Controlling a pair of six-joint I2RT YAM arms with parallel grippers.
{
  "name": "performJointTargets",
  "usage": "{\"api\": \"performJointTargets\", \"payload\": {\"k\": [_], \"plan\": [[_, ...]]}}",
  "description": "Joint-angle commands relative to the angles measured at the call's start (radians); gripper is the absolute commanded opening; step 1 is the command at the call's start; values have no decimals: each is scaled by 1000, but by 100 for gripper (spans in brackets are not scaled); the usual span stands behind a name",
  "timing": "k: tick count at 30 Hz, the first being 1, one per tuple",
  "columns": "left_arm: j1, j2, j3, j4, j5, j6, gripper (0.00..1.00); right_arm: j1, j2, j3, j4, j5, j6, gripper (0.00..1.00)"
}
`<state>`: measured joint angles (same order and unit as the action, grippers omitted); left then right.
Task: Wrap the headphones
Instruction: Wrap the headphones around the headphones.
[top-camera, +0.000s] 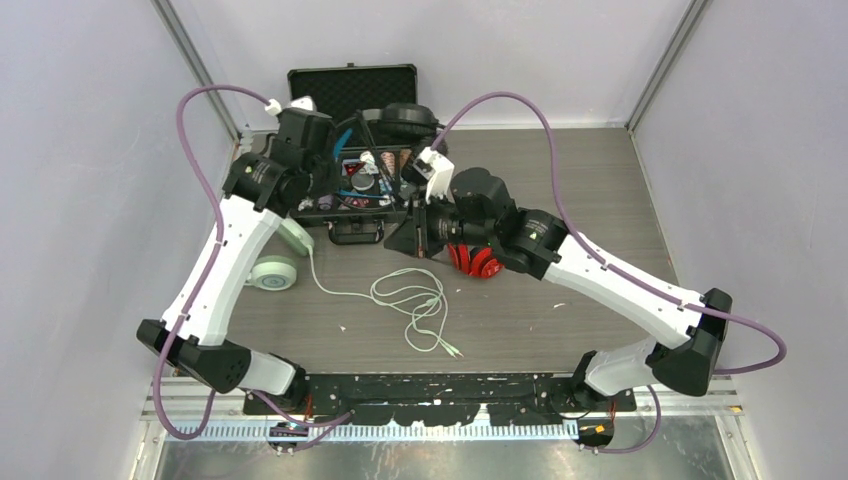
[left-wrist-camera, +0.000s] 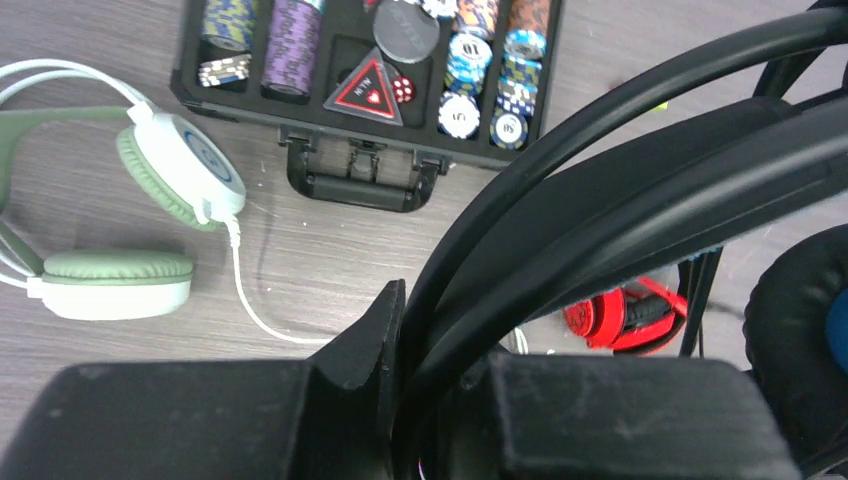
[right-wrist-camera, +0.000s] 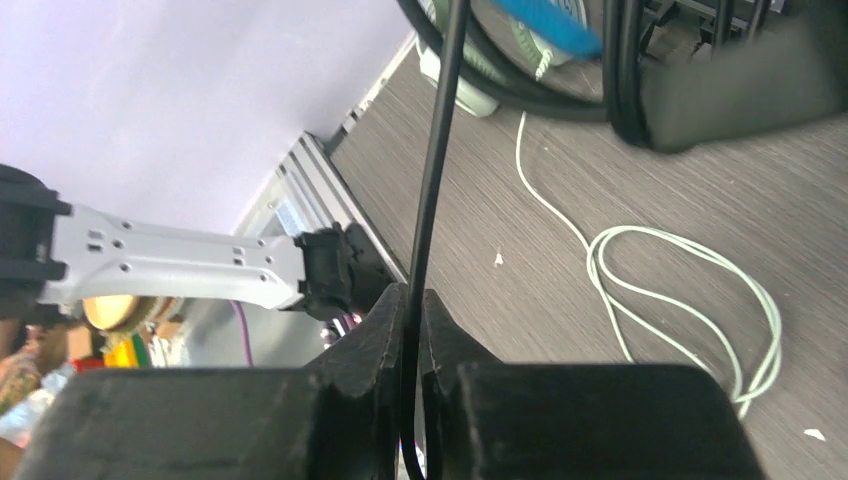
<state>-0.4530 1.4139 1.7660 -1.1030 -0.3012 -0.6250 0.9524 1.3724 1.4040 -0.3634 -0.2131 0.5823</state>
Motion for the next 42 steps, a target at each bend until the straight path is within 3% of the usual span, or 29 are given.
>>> {"api": "performJointTargets", "payload": {"k": [1, 17, 26, 34, 42], "plan": [[37, -79, 9, 204, -60, -125, 0, 24, -42, -20, -89, 13, -101, 13], [39, -130, 62, 146, 47, -133, 0, 30, -165, -451, 316, 94, -298, 12], [39, -133, 81, 136, 76, -137, 0, 31, -160, -596, 499, 81, -263, 22], [39, -127, 112, 112, 86, -136, 0, 31, -102, -784, 772, 93, -263, 35], [39, -127, 131, 106, 93, -133, 0, 32, -64, -911, 902, 105, -280, 35]]}}
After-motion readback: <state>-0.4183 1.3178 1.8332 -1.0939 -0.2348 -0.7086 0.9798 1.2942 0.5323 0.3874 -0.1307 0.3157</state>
